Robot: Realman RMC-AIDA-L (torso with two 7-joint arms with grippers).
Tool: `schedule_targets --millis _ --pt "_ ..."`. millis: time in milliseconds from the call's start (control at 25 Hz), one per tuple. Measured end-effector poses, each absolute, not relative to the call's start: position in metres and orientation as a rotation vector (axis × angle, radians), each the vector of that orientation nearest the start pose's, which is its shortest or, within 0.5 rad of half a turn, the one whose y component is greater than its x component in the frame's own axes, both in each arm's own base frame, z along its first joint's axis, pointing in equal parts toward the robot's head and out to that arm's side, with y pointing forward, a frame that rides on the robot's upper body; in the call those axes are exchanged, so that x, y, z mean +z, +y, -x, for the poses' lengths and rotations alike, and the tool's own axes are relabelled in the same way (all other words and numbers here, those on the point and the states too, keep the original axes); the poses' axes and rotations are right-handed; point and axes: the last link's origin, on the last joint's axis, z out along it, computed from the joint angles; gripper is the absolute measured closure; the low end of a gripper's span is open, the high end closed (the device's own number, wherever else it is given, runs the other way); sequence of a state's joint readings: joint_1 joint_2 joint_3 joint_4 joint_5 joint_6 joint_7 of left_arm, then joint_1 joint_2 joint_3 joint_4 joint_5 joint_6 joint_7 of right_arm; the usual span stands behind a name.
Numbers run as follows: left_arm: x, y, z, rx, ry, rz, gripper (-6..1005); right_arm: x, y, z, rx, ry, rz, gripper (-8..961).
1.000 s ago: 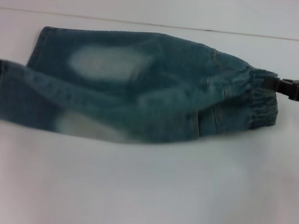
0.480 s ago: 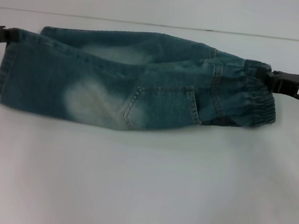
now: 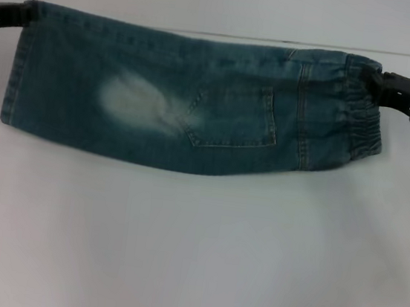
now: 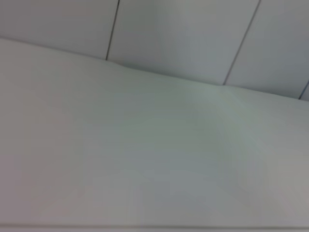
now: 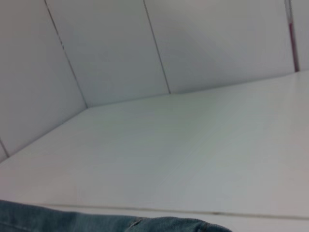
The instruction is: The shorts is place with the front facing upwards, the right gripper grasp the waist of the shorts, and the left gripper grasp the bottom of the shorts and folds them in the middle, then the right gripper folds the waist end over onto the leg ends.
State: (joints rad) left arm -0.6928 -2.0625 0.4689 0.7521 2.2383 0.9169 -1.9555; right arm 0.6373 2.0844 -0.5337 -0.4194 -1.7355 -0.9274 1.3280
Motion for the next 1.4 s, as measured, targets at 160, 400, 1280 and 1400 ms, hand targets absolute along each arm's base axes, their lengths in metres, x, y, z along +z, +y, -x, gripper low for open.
schedule_targets --millis 160,400,1280,1400 --pt "0.074 0.445 0.289 -0.468 -1.085 1.885 940 0.004 0.406 -0.298 0.710 0.925 1.997 918" --pt "0.064 0.452 0.285 -0.416 -1.047 1.872 937 0.002 0.412 -0.300 0.652 0.907 1.977 917" --pt "0.034 0.461 0.285 -0.284 -0.946 1.747 926 -0.009 0.433 -0.291 0.532 0.918 1.951 865" --pt "0.028 0.460 0.283 -0.259 -0.920 1.753 889 -0.013 0.433 -0.290 0.519 0.941 1.959 769"
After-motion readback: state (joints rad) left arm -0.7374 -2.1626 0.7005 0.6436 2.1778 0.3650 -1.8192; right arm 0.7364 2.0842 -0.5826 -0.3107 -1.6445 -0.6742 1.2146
